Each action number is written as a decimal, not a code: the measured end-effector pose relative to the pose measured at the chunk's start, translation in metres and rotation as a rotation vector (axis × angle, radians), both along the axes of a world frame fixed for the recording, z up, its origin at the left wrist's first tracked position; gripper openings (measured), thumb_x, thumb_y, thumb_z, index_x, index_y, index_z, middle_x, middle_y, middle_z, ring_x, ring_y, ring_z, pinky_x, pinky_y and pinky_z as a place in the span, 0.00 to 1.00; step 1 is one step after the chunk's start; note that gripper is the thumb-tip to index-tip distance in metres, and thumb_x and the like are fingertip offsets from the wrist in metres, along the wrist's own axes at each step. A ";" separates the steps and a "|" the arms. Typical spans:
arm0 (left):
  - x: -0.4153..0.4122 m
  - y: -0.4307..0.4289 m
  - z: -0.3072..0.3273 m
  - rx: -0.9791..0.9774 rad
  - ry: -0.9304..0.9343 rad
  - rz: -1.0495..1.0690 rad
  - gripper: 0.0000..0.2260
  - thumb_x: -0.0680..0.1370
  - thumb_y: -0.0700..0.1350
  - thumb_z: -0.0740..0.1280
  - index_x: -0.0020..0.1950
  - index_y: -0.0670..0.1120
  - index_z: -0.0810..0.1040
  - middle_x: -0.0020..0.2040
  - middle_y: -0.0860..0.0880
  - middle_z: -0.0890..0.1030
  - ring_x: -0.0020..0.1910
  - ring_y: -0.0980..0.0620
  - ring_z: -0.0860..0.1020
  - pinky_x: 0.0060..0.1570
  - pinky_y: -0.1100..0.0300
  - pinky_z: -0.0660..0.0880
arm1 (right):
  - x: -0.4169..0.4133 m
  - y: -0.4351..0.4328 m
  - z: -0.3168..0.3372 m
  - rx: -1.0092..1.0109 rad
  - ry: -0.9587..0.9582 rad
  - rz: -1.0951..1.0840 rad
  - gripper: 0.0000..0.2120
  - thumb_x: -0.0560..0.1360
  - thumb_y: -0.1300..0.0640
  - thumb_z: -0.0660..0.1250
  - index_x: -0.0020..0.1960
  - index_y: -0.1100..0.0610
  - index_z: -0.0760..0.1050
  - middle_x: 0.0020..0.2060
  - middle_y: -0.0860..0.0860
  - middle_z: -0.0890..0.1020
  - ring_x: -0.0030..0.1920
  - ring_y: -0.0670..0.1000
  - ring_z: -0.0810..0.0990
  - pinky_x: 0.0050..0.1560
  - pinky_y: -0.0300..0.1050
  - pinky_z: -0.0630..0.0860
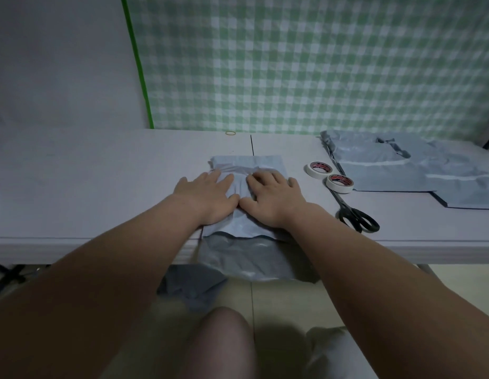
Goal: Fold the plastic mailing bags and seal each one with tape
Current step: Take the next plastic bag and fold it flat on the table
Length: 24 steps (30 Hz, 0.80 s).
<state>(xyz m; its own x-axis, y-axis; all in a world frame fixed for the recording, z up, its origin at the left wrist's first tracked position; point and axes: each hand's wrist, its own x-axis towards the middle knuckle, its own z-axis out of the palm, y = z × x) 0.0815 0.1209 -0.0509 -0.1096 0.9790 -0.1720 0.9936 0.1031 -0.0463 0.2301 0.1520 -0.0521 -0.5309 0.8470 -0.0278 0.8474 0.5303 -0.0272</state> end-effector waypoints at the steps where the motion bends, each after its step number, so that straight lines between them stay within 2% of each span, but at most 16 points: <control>1: 0.000 0.002 0.004 0.032 0.033 -0.009 0.25 0.80 0.59 0.48 0.77 0.54 0.55 0.78 0.49 0.54 0.76 0.48 0.56 0.71 0.44 0.54 | -0.002 0.002 -0.001 0.010 0.014 0.003 0.31 0.77 0.38 0.48 0.76 0.53 0.57 0.75 0.53 0.58 0.74 0.56 0.56 0.71 0.57 0.53; 3: 0.002 0.006 0.010 0.201 0.057 -0.073 0.17 0.79 0.53 0.53 0.63 0.49 0.72 0.67 0.44 0.71 0.65 0.45 0.70 0.61 0.49 0.64 | -0.003 0.008 -0.001 0.054 0.113 -0.010 0.26 0.79 0.43 0.52 0.68 0.58 0.68 0.67 0.58 0.68 0.68 0.58 0.66 0.66 0.52 0.62; 4: 0.005 0.009 0.012 0.291 0.005 -0.119 0.13 0.79 0.49 0.55 0.57 0.47 0.75 0.61 0.44 0.75 0.59 0.44 0.73 0.56 0.52 0.68 | -0.003 0.010 -0.002 0.074 0.181 -0.023 0.22 0.79 0.46 0.53 0.64 0.59 0.71 0.63 0.58 0.70 0.63 0.58 0.70 0.61 0.50 0.66; 5: 0.007 0.012 0.011 0.345 -0.089 -0.177 0.12 0.79 0.46 0.56 0.55 0.46 0.76 0.57 0.43 0.76 0.56 0.43 0.75 0.53 0.53 0.70 | -0.003 0.013 -0.002 0.090 0.242 -0.025 0.19 0.79 0.48 0.54 0.61 0.59 0.73 0.60 0.57 0.71 0.61 0.58 0.71 0.57 0.48 0.69; 7: 0.010 0.017 0.003 0.351 -0.297 -0.302 0.14 0.78 0.43 0.57 0.61 0.47 0.75 0.60 0.45 0.77 0.59 0.44 0.74 0.57 0.51 0.71 | -0.001 0.016 -0.007 0.086 0.315 -0.004 0.17 0.79 0.51 0.55 0.59 0.60 0.75 0.60 0.57 0.71 0.60 0.57 0.72 0.57 0.47 0.70; 9: 0.008 0.019 -0.006 0.299 -0.370 -0.355 0.18 0.80 0.43 0.55 0.71 0.47 0.68 0.69 0.47 0.71 0.68 0.48 0.68 0.67 0.53 0.65 | 0.002 0.018 -0.012 0.033 0.343 0.003 0.18 0.80 0.52 0.54 0.62 0.61 0.73 0.63 0.57 0.69 0.63 0.56 0.70 0.62 0.45 0.65; 11: 0.004 0.020 -0.013 0.199 -0.286 -0.326 0.22 0.83 0.47 0.49 0.78 0.48 0.55 0.77 0.51 0.57 0.75 0.52 0.56 0.72 0.55 0.54 | 0.002 0.020 -0.016 0.017 0.342 -0.005 0.26 0.77 0.46 0.48 0.66 0.59 0.70 0.65 0.56 0.68 0.65 0.57 0.69 0.66 0.46 0.63; 13: 0.002 0.019 -0.013 0.118 -0.194 -0.288 0.23 0.84 0.51 0.45 0.79 0.51 0.47 0.79 0.54 0.48 0.77 0.53 0.48 0.74 0.53 0.48 | 0.001 0.024 -0.019 0.037 0.324 0.003 0.37 0.70 0.40 0.39 0.69 0.57 0.68 0.65 0.56 0.69 0.64 0.57 0.70 0.67 0.50 0.64; 14: 0.002 0.019 -0.011 0.098 -0.176 -0.277 0.23 0.84 0.53 0.44 0.78 0.53 0.45 0.79 0.55 0.46 0.77 0.52 0.46 0.74 0.52 0.47 | 0.002 0.025 -0.020 0.037 0.308 -0.001 0.36 0.71 0.40 0.39 0.70 0.56 0.67 0.65 0.55 0.68 0.64 0.57 0.70 0.67 0.50 0.64; 16: 0.002 0.017 -0.010 0.087 -0.151 -0.257 0.23 0.83 0.55 0.43 0.78 0.55 0.43 0.79 0.55 0.45 0.77 0.51 0.45 0.74 0.49 0.46 | 0.003 0.026 -0.020 0.019 0.274 -0.015 0.26 0.78 0.44 0.46 0.71 0.54 0.64 0.68 0.53 0.66 0.66 0.55 0.67 0.67 0.49 0.61; 18: 0.000 0.016 -0.011 0.068 -0.134 -0.229 0.24 0.82 0.58 0.43 0.78 0.57 0.44 0.79 0.55 0.44 0.77 0.51 0.44 0.74 0.47 0.45 | 0.006 0.024 -0.019 0.007 0.240 -0.023 0.23 0.80 0.46 0.48 0.72 0.51 0.61 0.71 0.51 0.62 0.70 0.53 0.64 0.68 0.49 0.57; 21: -0.005 0.013 -0.011 0.044 -0.118 -0.190 0.27 0.80 0.63 0.43 0.78 0.58 0.44 0.78 0.55 0.42 0.77 0.52 0.43 0.74 0.45 0.43 | 0.013 0.020 -0.015 -0.044 0.152 -0.032 0.26 0.80 0.42 0.46 0.76 0.48 0.53 0.76 0.50 0.53 0.76 0.51 0.52 0.72 0.52 0.49; 24: -0.010 0.008 -0.010 0.026 -0.126 -0.147 0.32 0.77 0.68 0.44 0.78 0.57 0.43 0.78 0.55 0.40 0.77 0.54 0.42 0.74 0.44 0.42 | 0.020 0.017 -0.013 -0.117 0.077 -0.083 0.31 0.79 0.36 0.44 0.78 0.47 0.45 0.78 0.50 0.45 0.77 0.51 0.43 0.74 0.55 0.42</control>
